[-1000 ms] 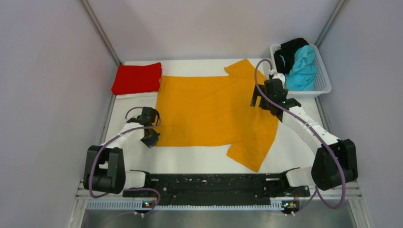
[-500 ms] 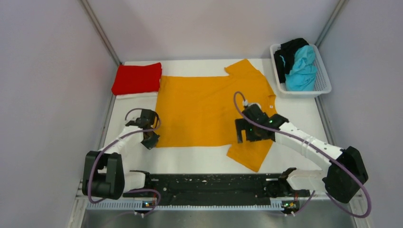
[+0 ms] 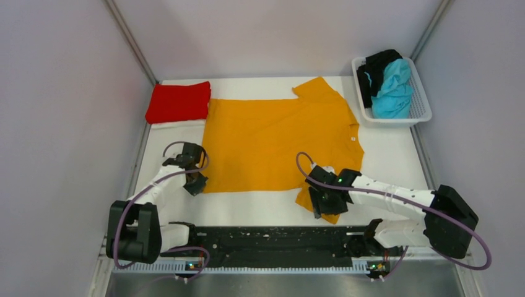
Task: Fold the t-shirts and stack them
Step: Grab the side of the flattened tshirt closest away from the robot with both arms, then fold the flattened tshirt in 1/3 of the way
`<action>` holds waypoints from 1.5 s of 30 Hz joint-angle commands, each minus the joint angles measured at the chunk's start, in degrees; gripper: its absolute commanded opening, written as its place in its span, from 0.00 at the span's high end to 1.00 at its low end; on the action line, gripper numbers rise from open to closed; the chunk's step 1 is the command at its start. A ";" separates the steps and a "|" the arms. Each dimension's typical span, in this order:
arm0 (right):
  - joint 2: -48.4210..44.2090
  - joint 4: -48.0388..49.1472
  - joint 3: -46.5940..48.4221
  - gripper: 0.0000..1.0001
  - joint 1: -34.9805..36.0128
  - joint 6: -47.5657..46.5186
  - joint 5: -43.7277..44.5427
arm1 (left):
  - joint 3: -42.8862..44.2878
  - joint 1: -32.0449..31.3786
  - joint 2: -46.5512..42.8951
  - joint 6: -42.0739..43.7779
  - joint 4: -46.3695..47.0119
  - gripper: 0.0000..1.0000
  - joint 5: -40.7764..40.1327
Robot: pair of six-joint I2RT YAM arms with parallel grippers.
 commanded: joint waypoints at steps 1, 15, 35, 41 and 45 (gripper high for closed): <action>1.96 5.75 -0.26 0.40 0.30 1.14 4.35 | -0.83 0.24 -0.73 0.89 0.24 1.00 0.39; 2.59 5.19 -7.24 0.87 0.25 6.13 -0.30 | -0.63 0.24 -1.29 1.87 -1.44 1.00 -0.03; -3.09 -6.75 7.09 1.00 -4.63 2.56 1.48 | 4.35 0.24 -8.12 0.08 -7.62 1.00 4.60; -1.49 -5.66 16.10 1.00 -11.56 -6.12 4.91 | 9.38 0.33 -4.59 1.00 -4.48 1.00 3.70; 0.42 -3.07 19.37 1.00 -15.33 -10.18 6.88 | 13.08 0.56 -0.76 1.13 -1.96 1.00 3.05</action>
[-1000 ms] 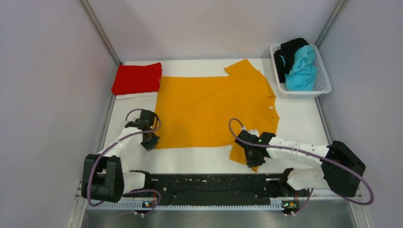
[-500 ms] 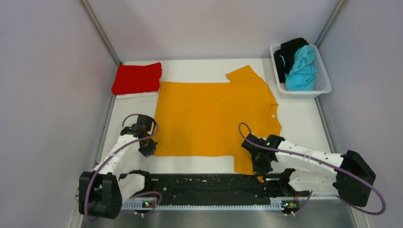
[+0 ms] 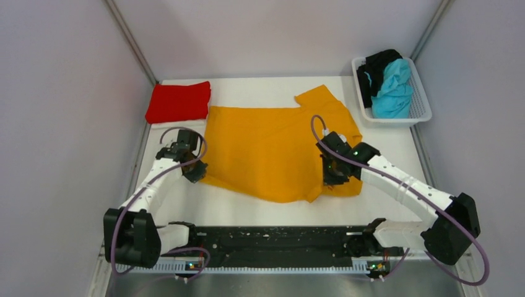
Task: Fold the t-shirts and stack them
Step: Fold the flattened tshirt in 1/3 of the way
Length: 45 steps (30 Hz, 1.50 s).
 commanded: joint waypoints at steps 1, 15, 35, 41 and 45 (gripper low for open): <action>2.12 3.23 4.59 1.00 -4.23 -6.87 4.11 | 5.12 0.67 3.45 0.85 4.84 1.00 -0.92; 8.64 9.25 10.54 1.00 -13.07 -13.18 4.69 | 11.04 1.70 12.66 1.43 9.09 1.00 -1.57; 24.28 12.19 23.89 0.98 -18.55 -24.75 4.46 | 17.78 3.38 22.70 3.74 10.22 1.00 -2.11; 34.84 13.63 30.42 0.92 -20.18 -24.91 4.82 | 21.36 3.53 26.15 3.82 10.34 0.69 -3.30; 41.41 13.42 38.03 0.55 -20.34 -22.46 7.49 | 24.10 3.56 25.35 4.13 8.11 0.38 -4.85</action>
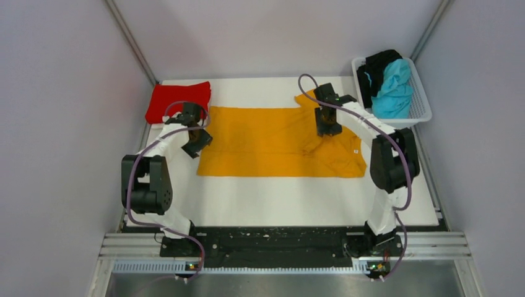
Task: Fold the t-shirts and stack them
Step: Fold the flattened tshirt in 1/3 of the way
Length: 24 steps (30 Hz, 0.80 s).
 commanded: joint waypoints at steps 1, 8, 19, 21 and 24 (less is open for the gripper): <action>4.49 2.02 8.60 0.44 -0.78 2.63 4.06 | 4.75 0.39 -2.09 0.55 -1.09 0.24 -2.96; -5.57 9.50 -1.37 0.01 -0.77 6.41 3.13 | 4.15 0.39 -6.36 3.10 -2.06 0.01 -0.22; -10.38 24.31 -21.05 0.01 -0.88 10.01 -11.43 | 0.94 -0.12 2.73 8.03 11.63 0.01 20.33; -9.43 25.66 -22.65 0.01 -0.85 10.65 -10.60 | 0.48 -0.21 4.69 7.74 11.99 0.01 21.18; -9.64 26.55 -26.67 0.01 -0.89 11.52 -9.52 | -2.74 -0.56 5.43 7.28 12.94 0.01 20.81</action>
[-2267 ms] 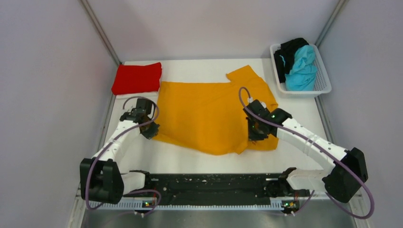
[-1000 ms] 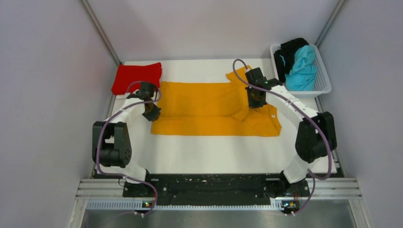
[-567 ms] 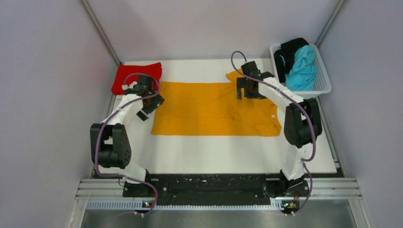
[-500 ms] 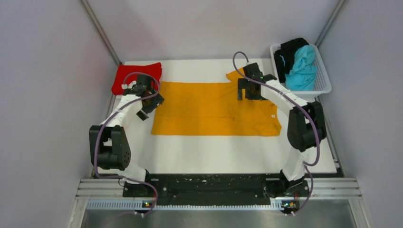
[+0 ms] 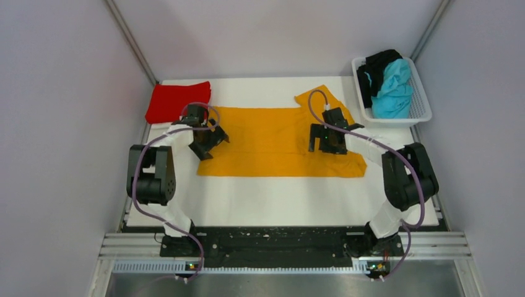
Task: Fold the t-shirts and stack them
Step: Fold the flattened tshirt in 1/3 of the way
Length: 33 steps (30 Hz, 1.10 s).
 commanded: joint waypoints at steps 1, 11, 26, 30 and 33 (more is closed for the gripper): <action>-0.53 5.18 -5.30 0.01 -0.30 2.56 -0.11 | -4.60 -0.52 0.43 0.29 3.46 0.01 2.35; -14.63 -1.95 -23.19 0.02 1.10 8.17 -3.89 | -24.66 -0.75 -15.10 -3.66 -1.18 0.01 -2.22; -30.69 -17.02 -29.74 0.01 6.93 15.40 -5.13 | -39.79 -1.17 -39.42 -12.23 -13.53 0.01 -2.15; -29.99 -16.77 -27.35 0.01 6.93 14.63 -2.19 | -40.19 -1.19 -43.23 -12.82 -16.94 0.01 -2.83; -29.91 -16.80 -25.76 0.01 6.93 13.57 -0.57 | -39.83 -1.20 -45.44 -12.94 -19.69 0.01 -3.89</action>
